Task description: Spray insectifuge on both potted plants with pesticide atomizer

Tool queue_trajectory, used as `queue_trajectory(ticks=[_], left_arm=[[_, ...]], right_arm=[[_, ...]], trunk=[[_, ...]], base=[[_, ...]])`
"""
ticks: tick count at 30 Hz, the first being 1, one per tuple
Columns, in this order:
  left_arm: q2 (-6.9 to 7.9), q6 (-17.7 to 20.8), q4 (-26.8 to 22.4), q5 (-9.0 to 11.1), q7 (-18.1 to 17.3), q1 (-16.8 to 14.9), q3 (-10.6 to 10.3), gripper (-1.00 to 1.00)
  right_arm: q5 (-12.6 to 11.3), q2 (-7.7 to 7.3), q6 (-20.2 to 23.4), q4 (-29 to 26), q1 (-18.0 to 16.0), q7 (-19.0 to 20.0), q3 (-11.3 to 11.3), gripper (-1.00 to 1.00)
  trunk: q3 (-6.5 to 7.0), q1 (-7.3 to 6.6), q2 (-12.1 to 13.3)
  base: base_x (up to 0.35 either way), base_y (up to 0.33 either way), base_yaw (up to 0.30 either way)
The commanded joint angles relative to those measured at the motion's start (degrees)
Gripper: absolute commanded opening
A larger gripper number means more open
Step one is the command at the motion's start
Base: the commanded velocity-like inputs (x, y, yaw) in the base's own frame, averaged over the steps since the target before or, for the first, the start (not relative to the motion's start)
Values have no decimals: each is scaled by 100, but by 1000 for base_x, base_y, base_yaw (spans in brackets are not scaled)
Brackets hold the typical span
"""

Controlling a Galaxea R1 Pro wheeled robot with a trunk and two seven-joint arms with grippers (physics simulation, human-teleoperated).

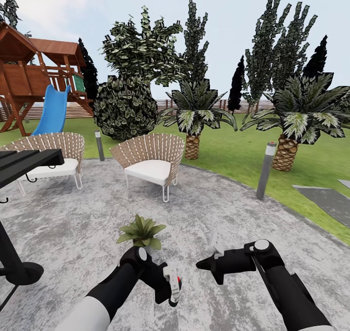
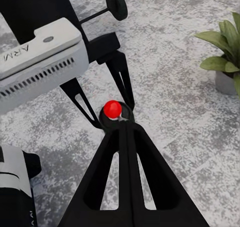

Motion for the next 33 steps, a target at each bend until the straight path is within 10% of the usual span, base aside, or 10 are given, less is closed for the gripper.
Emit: queue_trajectory(ticks=[1, 28, 33], left_arm=[[-1, 56, -8, -13, -28, -3, -3, -100], [-208, -163, -33, 87, -61, -3, -7, -100], [-206, -231, -33, 479, -142, -17, -7, -100]], right_arm=[[18, -2, 57, -9, -4, 22, 5, -100], [18, -3, 57, -3, -4, 21, 5, -100], [18, -10, 57, -3, -4, 21, 5, -100]], trunk=[[-7, 0, -3], [-7, 0, -3], [-7, 0, -3]], base=[[0, 0, 0], [0, 0, 0], [0, 0, 0]])
